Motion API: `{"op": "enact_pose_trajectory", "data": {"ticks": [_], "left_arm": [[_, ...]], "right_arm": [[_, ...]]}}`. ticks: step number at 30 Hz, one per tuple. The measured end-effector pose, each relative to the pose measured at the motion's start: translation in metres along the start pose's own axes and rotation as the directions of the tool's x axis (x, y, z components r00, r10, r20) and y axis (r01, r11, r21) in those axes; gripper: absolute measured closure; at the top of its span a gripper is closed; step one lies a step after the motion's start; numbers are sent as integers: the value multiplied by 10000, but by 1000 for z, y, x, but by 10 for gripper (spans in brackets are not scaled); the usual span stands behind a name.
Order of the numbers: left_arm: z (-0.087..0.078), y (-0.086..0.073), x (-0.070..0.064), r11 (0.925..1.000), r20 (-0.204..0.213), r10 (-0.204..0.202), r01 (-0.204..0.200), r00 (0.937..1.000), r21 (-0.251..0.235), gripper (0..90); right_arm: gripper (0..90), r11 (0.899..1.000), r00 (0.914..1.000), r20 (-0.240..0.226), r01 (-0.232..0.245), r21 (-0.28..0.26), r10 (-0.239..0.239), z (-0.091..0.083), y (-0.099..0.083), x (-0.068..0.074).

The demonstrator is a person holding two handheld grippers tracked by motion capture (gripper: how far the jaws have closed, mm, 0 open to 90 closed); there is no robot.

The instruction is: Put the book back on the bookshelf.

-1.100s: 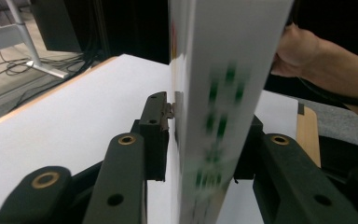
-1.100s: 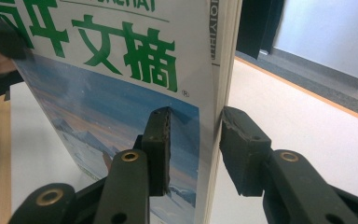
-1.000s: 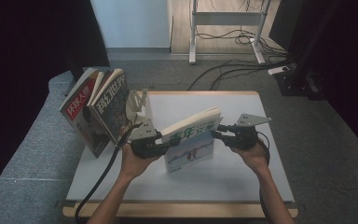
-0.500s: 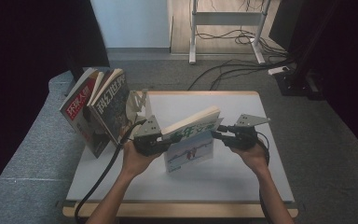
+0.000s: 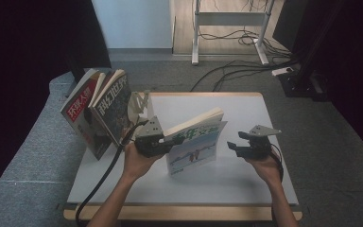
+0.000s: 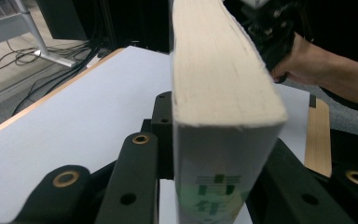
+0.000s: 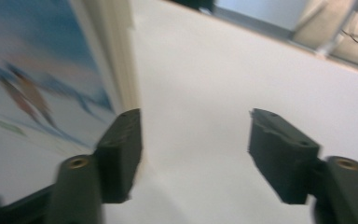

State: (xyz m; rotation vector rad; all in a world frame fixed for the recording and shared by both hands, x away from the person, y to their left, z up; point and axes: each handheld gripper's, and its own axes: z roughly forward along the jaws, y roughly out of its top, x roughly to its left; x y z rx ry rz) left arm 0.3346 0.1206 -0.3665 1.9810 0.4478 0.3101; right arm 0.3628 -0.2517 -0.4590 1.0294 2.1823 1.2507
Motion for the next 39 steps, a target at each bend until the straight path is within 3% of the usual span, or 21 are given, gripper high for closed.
{"op": "enact_pose_trajectory", "data": {"ticks": [9, 19, 24, 25, 29, 35, 39], "left_arm": [[0, 0, -1, 10000, -14, 51, -51, 10000, 17, 733], [-1, 2, 0, 9997, 82, 9, -11, 10000, 243, 732], [-1, 3, -1, 9996, 12, -48, 48, 10000, 272, 737], [-1, 3, 0, 9996, -29, -112, 113, 9999, 260, 738], [0, 3, 3, 9993, -121, -329, 331, 9994, 191, 741], [1, 3, 10, 9970, -146, -758, 760, 9970, 125, 743], [0, 4, 13, 9966, -185, -816, 817, 9965, 40, 744]], "right_arm": [[130, 9920, 9920, 962, -905, 875, 820, 4, -46, -14], [0, 9787, 9814, 1723, -1143, 1706, 845, 13, -80, -19], [0, 9760, 9811, 1762, -1133, 1858, 803, 15, -80, -19], [16, 9732, 9818, 1799, -991, 2075, 616, 17, -80, -18], [11, 9690, 9813, 1695, -1266, 2121, 911, 17, -80, -20], [11, 9694, 9811, 1706, -1268, 2102, 914, 18, -81, -20], [11, 9695, 9811, 1706, -1267, 2100, 912, 18, -81, -20]]}}
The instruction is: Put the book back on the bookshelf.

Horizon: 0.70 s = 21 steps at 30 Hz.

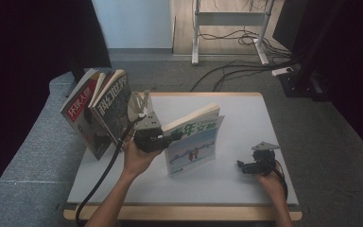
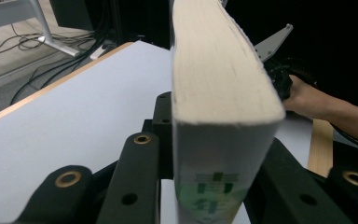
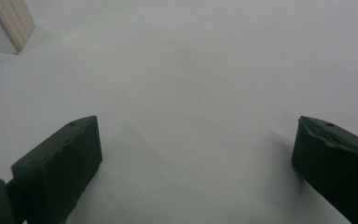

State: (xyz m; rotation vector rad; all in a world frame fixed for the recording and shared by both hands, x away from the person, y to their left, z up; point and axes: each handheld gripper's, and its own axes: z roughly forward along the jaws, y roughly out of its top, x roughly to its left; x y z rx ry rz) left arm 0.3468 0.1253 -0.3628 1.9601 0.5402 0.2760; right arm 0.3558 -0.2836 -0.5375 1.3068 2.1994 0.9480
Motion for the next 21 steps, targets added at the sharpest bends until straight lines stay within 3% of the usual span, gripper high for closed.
{"op": "enact_pose_trajectory", "data": {"ticks": [10, 21], "left_arm": [[-17, 7, 8, 9996, -246, -267, 270, 9993, 93, 746], [-39, 12, 14, 9981, -987, -594, 604, 9933, 74, 747]], "right_arm": [[11, 10000, 10000, -9, -6, -5, 6, 0, 0, 0], [11, 10000, 10000, -14, -21, -1, 21, 0, 0, 0]]}}
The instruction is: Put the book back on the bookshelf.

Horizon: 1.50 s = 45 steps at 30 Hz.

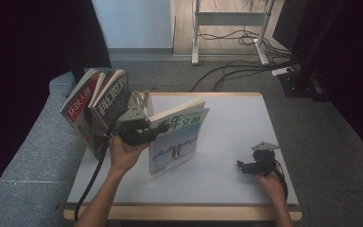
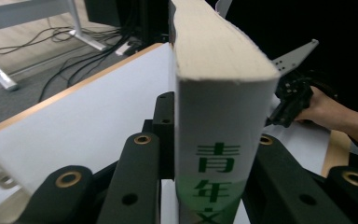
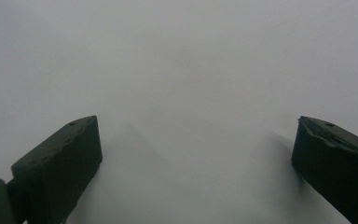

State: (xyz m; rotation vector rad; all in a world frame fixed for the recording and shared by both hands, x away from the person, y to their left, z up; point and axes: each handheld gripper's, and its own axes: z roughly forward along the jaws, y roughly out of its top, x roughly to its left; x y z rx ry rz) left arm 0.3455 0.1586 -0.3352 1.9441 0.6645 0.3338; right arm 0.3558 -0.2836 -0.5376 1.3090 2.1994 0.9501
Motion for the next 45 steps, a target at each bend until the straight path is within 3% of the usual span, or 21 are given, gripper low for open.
{"op": "enact_pose_trajectory", "data": {"ticks": [8, 25, 38, 45], "left_arm": [[-20, 3, 8, 9989, -121, -468, 468, 9988, 41, 746], [-65, 1, 22, 9965, -908, -801, 817, 9926, 147, 746], [-98, -6, 34, 9921, -1565, -1238, 1256, 9799, 18, 746], [-113, -10, 42, 9889, -2030, -1461, 1489, 9682, -14, 746]], "right_arm": [[11, 10000, 10000, -4, 7, 8, -7, 0, 0, 0], [12, 10000, 10000, 8, 15, -5, -15, 0, 0, 0], [12, 10000, 10000, 12, 23, 10, -23, 0, 0, 0], [11, 10000, 10000, 18, 30, 8, -30, 0, 0, 0]]}}
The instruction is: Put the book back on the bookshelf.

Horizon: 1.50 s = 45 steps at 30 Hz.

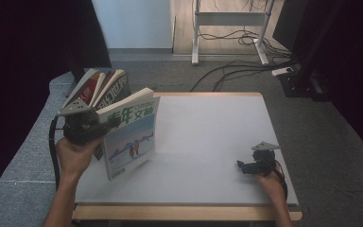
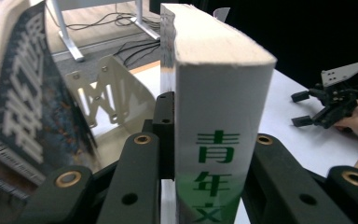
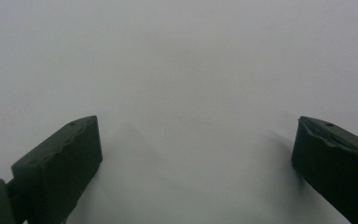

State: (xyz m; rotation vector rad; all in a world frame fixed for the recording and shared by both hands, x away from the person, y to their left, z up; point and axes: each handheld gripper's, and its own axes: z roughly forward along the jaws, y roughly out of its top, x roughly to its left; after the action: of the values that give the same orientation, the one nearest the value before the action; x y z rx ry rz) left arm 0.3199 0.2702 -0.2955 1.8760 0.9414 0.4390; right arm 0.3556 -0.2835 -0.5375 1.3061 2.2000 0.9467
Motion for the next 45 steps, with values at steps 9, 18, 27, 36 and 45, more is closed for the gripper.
{"op": "enact_pose_trajectory", "data": {"ticks": [9, 18, 27, 36, 45], "left_arm": [[0, -4, 13, 9996, -571, -282, 286, 9980, 60, 746], [12, -2, 24, 9975, -993, -704, 708, 9926, 8, 745], [24, 2, 29, 9947, -1203, -1004, 969, 9876, -346, 745], [43, 9, 28, 9960, -1367, -858, 815, 9869, -368, 745], [60, 12, 27, 9957, -1299, -859, 804, 9878, -469, 745]], "right_arm": [[12, 10000, 10000, 5, 22, -13, -22, 0, 0, 0], [13, 10000, 10000, 8, 17, -10, -17, 0, 0, 0], [14, 10000, 10000, 10, 24, -15, -24, 0, 0, 0], [14, 10000, 10000, 19, 55, -29, -55, 0, 0, 0], [14, 10000, 10000, 10, 46, -10, -46, 0, 0, 0]]}}
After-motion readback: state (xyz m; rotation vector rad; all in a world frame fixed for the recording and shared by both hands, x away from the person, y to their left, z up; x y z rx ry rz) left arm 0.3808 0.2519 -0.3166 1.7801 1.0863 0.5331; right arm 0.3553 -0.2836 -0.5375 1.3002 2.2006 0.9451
